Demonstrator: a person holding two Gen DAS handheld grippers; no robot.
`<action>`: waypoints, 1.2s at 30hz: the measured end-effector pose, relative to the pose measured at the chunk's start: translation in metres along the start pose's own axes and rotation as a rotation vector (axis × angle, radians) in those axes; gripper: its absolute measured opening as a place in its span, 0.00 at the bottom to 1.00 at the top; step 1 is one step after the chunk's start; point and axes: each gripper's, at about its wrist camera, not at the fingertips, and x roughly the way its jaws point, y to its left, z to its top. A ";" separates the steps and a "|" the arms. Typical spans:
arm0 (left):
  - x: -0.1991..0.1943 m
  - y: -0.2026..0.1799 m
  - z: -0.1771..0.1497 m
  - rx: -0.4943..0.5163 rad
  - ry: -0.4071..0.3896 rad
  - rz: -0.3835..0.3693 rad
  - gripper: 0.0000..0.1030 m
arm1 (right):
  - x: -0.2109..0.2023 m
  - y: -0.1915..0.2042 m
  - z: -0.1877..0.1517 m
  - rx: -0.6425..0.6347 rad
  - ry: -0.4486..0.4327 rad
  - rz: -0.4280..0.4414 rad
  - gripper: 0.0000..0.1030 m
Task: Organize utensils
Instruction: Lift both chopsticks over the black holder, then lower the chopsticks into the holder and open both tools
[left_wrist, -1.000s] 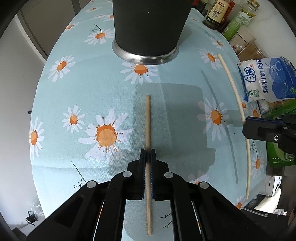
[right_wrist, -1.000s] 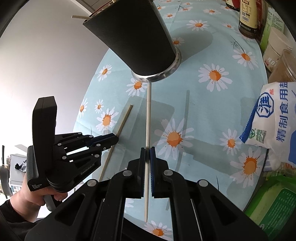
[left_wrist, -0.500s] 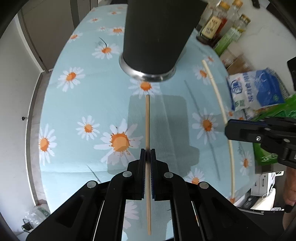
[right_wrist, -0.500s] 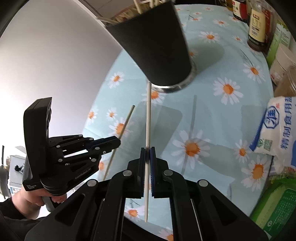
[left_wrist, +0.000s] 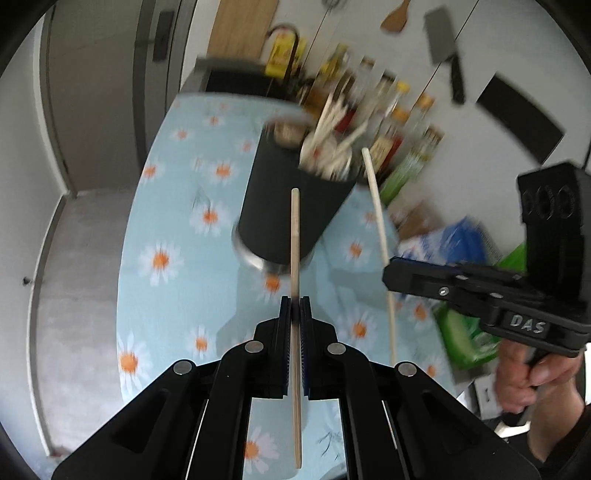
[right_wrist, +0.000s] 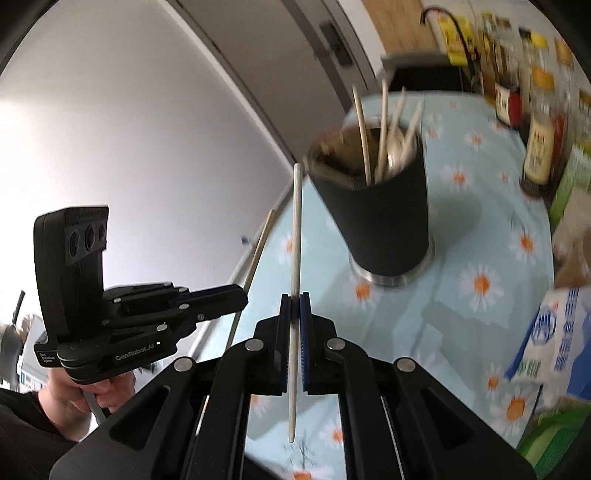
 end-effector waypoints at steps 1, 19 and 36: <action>-0.005 0.000 0.007 0.007 -0.027 -0.008 0.03 | -0.004 0.001 0.005 -0.002 -0.040 0.006 0.05; -0.046 0.000 0.113 0.112 -0.494 -0.160 0.03 | -0.047 -0.002 0.086 -0.088 -0.538 -0.043 0.05; -0.005 -0.004 0.136 0.220 -0.664 -0.212 0.03 | -0.021 -0.038 0.099 -0.066 -0.621 -0.146 0.05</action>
